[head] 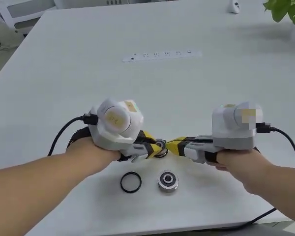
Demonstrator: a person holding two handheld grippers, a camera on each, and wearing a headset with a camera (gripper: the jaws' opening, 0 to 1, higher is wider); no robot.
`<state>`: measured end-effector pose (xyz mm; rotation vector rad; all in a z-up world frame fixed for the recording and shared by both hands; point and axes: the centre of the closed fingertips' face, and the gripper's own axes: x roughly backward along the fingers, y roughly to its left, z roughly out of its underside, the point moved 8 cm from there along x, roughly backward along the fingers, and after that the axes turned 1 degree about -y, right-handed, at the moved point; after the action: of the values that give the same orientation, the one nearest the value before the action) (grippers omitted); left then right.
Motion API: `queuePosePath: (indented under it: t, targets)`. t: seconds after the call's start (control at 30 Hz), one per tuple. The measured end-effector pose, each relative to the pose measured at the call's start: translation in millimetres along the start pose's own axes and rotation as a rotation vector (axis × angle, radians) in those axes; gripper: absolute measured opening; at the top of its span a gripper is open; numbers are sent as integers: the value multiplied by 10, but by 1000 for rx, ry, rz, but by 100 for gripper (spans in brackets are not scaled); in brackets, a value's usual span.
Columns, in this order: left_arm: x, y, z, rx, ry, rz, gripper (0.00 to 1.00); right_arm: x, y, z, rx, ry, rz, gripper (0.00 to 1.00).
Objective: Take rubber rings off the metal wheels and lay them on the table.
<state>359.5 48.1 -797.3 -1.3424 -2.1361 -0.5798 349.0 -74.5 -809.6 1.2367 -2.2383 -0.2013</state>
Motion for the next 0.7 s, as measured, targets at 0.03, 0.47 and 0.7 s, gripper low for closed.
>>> queuePosePath:
  t: [0.03, 0.47, 0.7]
  targets:
    - [-1, 1, 0, 0, 0, 0, 11, -3, -1, 0, 2, 0, -1, 0]
    - [-3, -7, 1, -4, 0, 3, 11, -31, 19, 10, -2, 2, -19, 0]
    - [-8, -16, 3, -6, -1, 4, 11, -58, 32, -12, 3, -1, -47, 0]
